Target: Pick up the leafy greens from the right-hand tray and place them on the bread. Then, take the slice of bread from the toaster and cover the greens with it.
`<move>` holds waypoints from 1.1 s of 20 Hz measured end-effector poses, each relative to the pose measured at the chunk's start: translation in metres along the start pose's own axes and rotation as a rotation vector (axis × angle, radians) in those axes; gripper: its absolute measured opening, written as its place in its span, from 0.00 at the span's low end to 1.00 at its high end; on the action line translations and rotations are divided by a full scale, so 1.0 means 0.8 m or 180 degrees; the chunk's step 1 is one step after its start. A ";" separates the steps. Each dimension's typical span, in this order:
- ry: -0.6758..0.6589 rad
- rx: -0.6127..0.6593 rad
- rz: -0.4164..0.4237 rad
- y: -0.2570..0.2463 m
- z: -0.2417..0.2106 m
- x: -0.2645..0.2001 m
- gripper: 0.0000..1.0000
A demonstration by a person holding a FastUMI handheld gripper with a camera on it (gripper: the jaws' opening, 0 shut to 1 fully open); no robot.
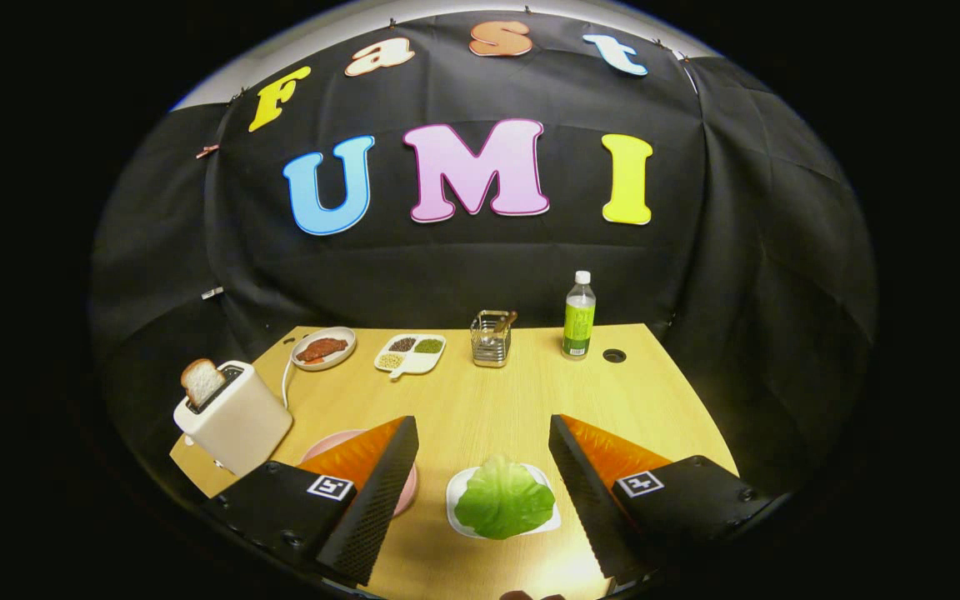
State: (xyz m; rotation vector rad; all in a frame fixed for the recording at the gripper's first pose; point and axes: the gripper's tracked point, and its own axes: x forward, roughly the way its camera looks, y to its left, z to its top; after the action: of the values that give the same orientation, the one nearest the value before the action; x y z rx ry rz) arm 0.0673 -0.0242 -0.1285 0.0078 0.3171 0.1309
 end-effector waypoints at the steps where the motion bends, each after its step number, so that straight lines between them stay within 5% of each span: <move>1: 0.0057 0.0000 0.0014 -0.003 -0.010 0.008 0.98; 12: 0.0820 -0.0136 0.0050 -0.027 -0.160 0.091 0.99; 22: 0.1303 -0.0101 -0.0088 -0.046 -0.242 0.141 0.95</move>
State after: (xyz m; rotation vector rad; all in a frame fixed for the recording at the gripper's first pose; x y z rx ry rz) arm 0.1175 -0.0489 -0.3488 -0.0555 0.7236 0.1094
